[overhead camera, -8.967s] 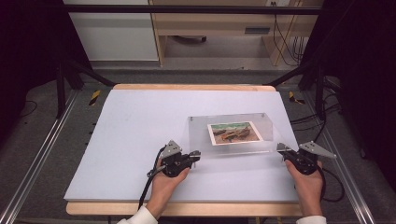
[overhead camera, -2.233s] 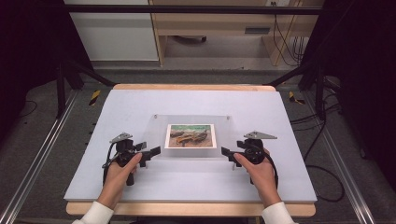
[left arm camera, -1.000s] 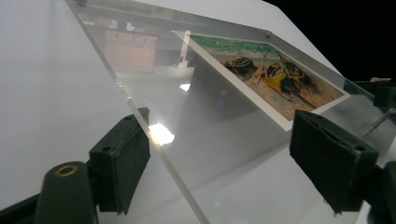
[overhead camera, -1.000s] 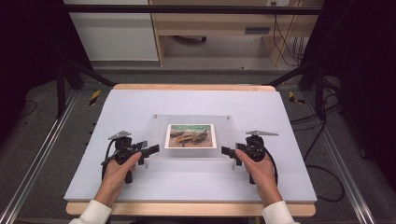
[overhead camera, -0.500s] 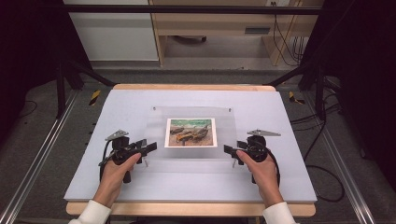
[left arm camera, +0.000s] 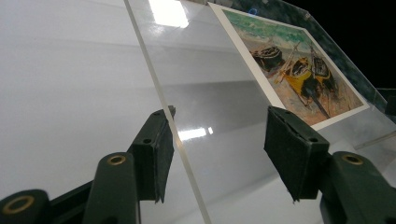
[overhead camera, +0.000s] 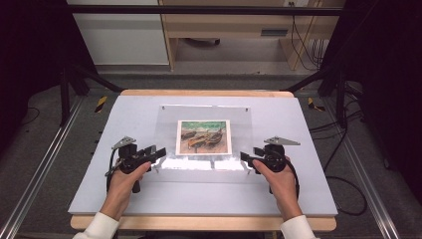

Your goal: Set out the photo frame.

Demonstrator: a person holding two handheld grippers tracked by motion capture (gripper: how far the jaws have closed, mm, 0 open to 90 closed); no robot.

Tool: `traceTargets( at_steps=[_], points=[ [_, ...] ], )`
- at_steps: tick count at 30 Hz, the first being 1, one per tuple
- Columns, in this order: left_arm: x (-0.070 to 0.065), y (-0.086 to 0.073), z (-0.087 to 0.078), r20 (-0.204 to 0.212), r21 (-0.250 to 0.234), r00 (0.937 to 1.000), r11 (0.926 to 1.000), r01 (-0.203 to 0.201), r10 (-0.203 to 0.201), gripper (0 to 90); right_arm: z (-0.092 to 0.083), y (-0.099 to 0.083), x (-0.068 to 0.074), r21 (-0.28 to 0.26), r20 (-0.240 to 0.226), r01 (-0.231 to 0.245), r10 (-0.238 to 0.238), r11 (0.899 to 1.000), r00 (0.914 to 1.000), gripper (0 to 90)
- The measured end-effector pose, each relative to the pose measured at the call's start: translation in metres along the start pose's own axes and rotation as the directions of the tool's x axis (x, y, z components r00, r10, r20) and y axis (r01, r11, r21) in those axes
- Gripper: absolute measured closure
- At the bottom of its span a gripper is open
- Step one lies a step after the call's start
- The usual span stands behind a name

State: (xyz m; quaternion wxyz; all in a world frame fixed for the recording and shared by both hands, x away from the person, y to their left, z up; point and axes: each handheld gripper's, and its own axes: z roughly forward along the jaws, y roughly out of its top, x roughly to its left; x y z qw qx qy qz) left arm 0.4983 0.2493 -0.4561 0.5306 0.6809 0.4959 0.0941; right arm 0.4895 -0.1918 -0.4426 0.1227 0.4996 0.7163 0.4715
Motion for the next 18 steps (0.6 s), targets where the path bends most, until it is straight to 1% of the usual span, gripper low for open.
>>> traceTargets(
  at_steps=[6,11,13,14,15,16,17,18],
  points=[
    [0.000,0.001,0.001,-0.003,0.000,1.0000,1.0000,-0.001,0.001,41.9,0.000,0.001,0.000,0.000,0.002,-0.004,0.004,1.000,1.0000,36.7],
    [0.001,0.008,0.007,-0.013,0.007,0.9999,1.0000,-0.007,0.007,41.8,0.003,0.005,-0.003,-0.006,0.014,-0.002,0.002,1.000,0.9999,37.9],
    [0.003,0.013,0.012,-0.016,0.009,0.9998,0.9999,-0.014,0.014,41.8,0.006,0.009,-0.005,-0.006,0.022,-0.002,0.002,1.000,0.9998,38.6],
    [0.005,0.017,0.016,-0.016,0.013,0.9996,0.9997,-0.023,0.023,41.8,0.008,0.013,-0.008,-0.007,0.025,-0.002,0.002,1.000,0.9997,39.3],
    [0.005,0.017,0.016,-0.016,0.013,0.9996,0.9997,-0.023,0.023,41.8,0.008,0.013,-0.008,-0.007,0.025,-0.002,0.002,1.000,0.9997,39.3],
    [0.007,0.021,0.022,-0.016,0.013,0.9995,0.9996,-0.026,0.026,41.8,0.011,0.017,-0.013,-0.010,0.024,-0.004,0.005,1.000,0.9997,40.0],
    [0.007,0.021,0.022,-0.016,0.013,0.9995,0.9996,-0.026,0.026,41.8,0.011,0.017,-0.013,-0.010,0.024,-0.004,0.005,1.000,0.9997,40.0],
    [0.009,0.027,0.028,-0.014,0.007,0.9994,0.9995,-0.031,0.031,41.8,0.015,0.021,-0.018,-0.011,0.027,-0.007,0.007,1.000,0.9996,40.0]
  ],
)
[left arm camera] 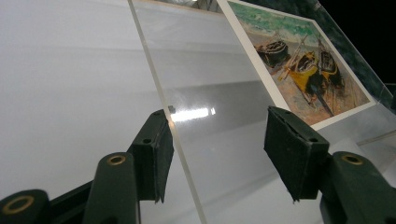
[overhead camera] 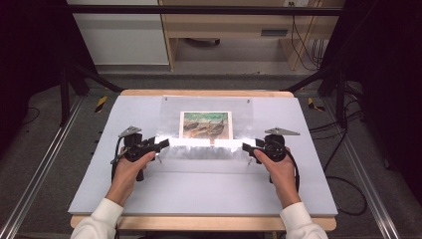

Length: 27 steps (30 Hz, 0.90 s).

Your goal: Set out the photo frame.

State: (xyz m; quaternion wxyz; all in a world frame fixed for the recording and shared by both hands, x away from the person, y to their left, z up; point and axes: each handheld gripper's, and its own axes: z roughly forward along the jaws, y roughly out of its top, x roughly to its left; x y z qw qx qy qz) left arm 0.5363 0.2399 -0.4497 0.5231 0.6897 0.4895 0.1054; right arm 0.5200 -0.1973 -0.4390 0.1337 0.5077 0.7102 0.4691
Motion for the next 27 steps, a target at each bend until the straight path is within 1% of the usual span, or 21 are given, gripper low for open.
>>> traceTargets(
  at_steps=[1,4,5,7,8,12,15,16,20,24,27],
  points=[
    [0.000,0.000,0.000,0.000,0.000,1.0000,1.0000,0.000,0.000,41.8,0.000,0.000,0.000,0.000,0.000,0.000,0.000,1.000,1.0000,40.0],
    [0.001,0.008,0.011,-0.005,-0.026,0.9999,0.9996,-0.015,0.015,41.9,0.005,0.006,-0.007,-0.006,0.011,-0.003,0.003,1.000,0.9999,40.0],
    [0.001,0.009,0.013,-0.007,-0.026,0.9998,0.9995,-0.018,0.018,41.9,0.007,0.008,-0.010,-0.012,0.013,0.001,-0.001,1.000,0.9999,40.1],
    [0.003,0.009,0.016,-0.006,-0.033,0.9999,0.9994,-0.011,0.011,41.9,0.007,0.009,-0.012,-0.016,0.016,-0.001,0.002,1.000,0.9999,40.2],
    [0.005,0.007,0.018,-0.002,-0.032,1.0000,0.9995,0.002,-0.002,41.9,0.008,0.009,-0.012,-0.020,0.015,0.003,-0.003,1.000,0.9999,40.2],
    [0.005,0.004,0.018,-0.005,-0.043,0.9999,0.9990,0.009,-0.009,41.8,0.009,0.007,-0.011,-0.023,0.015,0.002,-0.002,1.000,0.9999,40.1],
    [0.003,0.003,0.016,-0.011,-0.045,0.9999,0.9990,0.006,-0.006,41.8,0.008,0.007,-0.009,-0.026,0.024,0.002,-0.002,1.000,0.9997,40.2],
    [0.003,0.002,0.015,-0.009,-0.046,1.0000,0.9989,0.001,-0.001,41.8,0.007,0.007,-0.008,-0.026,0.031,0.016,-0.015,1.000,0.9994,40.1],
    [0.001,0.000,0.012,-0.011,-0.043,0.9999,0.9990,-0.009,0.009,41.9,0.006,0.005,-0.006,-0.028,0.036,0.025,-0.024,0.999,0.9991,40.2],
    [0.000,-0.002,0.010,-0.011,-0.043,0.9997,0.9988,-0.022,0.021,42.1,0.003,0.004,-0.003,-0.027,0.048,0.050,-0.049,0.998,0.9977,40.5],
    [-0.002,-0.003,0.007,-0.014,-0.037,0.9995,0.9988,-0.031,0.030,42.5,0.002,0.003,-0.001,-0.026,0.053,0.058,-0.057,0.998,0.9970,41.2]
  ],
)
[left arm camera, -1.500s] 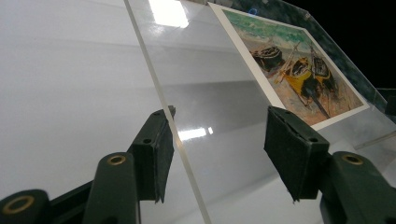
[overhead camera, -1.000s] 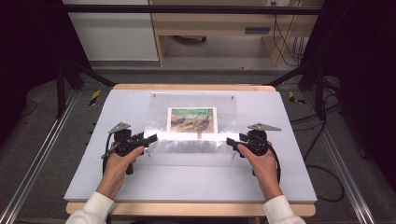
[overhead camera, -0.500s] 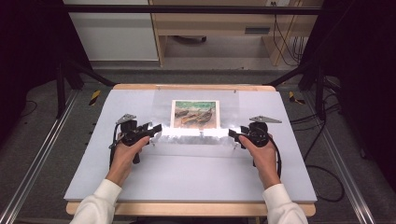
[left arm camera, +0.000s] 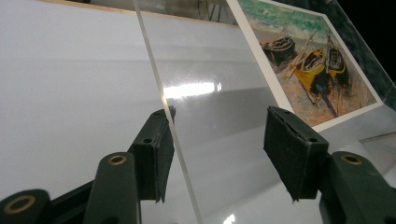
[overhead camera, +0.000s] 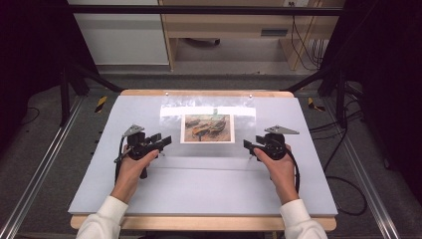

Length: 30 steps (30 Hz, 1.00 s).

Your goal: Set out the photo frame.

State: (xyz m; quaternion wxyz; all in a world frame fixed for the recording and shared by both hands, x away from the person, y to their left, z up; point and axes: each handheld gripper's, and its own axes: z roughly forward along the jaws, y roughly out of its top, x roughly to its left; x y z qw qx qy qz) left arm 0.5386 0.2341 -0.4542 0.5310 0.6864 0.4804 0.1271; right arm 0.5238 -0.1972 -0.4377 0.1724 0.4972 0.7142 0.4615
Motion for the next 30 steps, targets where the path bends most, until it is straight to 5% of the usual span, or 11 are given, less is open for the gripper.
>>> traceTargets(
  at_steps=[10,30],
  points=[
    [-0.006,-0.003,-0.010,-0.006,0.006,0.9995,0.9995,-0.030,0.030,45.4,-0.011,-0.005,0.006,0.002,0.019,0.045,-0.045,0.999,0.9988,46.3],
    [-0.011,-0.007,-0.022,-0.013,0.016,0.9994,0.9994,-0.032,0.032,52.4,-0.025,-0.012,0.011,-0.010,0.031,0.056,-0.056,0.998,0.9979,57.1]
  ],
)
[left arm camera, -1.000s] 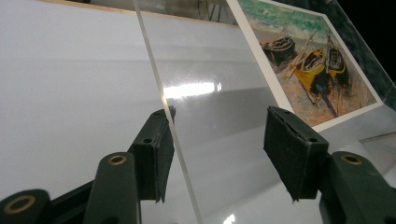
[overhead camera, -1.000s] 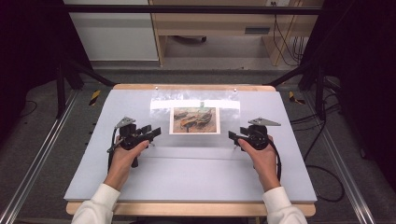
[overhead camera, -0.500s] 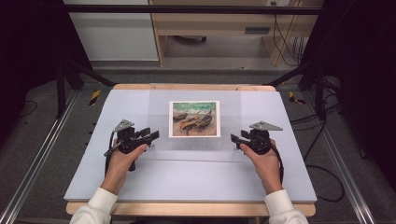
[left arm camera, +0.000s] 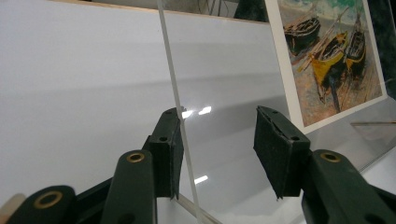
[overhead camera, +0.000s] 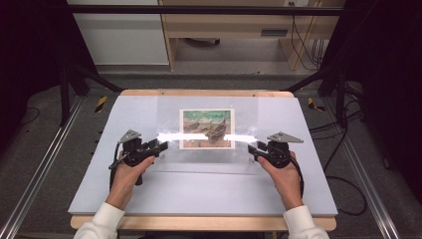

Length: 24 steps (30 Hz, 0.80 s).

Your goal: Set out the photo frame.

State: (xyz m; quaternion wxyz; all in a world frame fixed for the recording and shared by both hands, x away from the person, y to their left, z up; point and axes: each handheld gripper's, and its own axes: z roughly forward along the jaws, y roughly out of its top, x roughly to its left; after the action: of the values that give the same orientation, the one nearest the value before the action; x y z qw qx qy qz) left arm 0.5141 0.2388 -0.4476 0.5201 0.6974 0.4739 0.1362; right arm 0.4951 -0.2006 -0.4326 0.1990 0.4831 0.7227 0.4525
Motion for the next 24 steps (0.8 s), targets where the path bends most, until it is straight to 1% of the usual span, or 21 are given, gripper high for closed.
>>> traceTargets(
  at_steps=[10,18,19,24],
  points=[
    [-0.005,-0.003,-0.007,-0.013,0.016,0.9997,0.9996,-0.023,0.023,54.9,-0.008,-0.004,0.003,0.002,0.006,0.007,-0.007,1.000,1.0000,63.1],
    [-0.006,-0.006,-0.011,-0.012,0.020,0.9998,0.9996,-0.018,0.019,57.2,-0.012,-0.008,0.004,0.001,0.006,0.017,-0.017,1.000,0.9998,66.1],
    [-0.006,-0.006,-0.011,-0.010,0.020,0.9998,0.9996,-0.018,0.018,57.6,-0.013,-0.008,0.004,0.003,0.004,0.010,-0.010,1.000,0.9999,66.6],
    [-0.006,-0.006,-0.012,-0.012,0.024,0.9998,0.9995,-0.018,0.019,58.0,-0.014,-0.009,0.004,0.001,0.003,0.016,-0.016,1.000,0.9999,67.2]
  ],
)
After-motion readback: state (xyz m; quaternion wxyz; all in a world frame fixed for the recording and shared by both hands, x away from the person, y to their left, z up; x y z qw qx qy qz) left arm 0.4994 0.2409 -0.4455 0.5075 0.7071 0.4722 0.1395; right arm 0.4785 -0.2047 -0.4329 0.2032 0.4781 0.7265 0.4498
